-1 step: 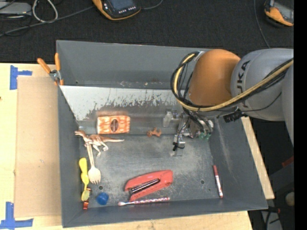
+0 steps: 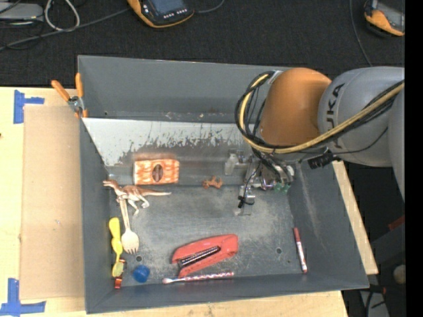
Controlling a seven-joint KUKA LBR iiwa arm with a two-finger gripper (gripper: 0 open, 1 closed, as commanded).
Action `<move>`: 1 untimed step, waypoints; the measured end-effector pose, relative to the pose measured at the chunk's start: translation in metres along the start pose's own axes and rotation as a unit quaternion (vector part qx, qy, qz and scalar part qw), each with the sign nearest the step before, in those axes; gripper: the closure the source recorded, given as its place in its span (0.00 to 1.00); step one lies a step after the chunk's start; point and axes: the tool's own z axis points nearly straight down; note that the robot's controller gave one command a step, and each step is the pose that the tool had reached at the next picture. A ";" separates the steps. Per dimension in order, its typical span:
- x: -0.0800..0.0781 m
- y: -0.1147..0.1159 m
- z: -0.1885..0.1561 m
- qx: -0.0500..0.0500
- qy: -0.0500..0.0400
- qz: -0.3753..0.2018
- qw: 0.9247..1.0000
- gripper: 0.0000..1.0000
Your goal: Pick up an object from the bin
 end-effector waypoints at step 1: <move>0.066 0.009 0.066 0.000 -0.001 -0.002 1.000 0.00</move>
Offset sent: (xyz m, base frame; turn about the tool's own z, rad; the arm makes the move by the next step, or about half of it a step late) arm -0.0658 0.0302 -0.0496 -0.0243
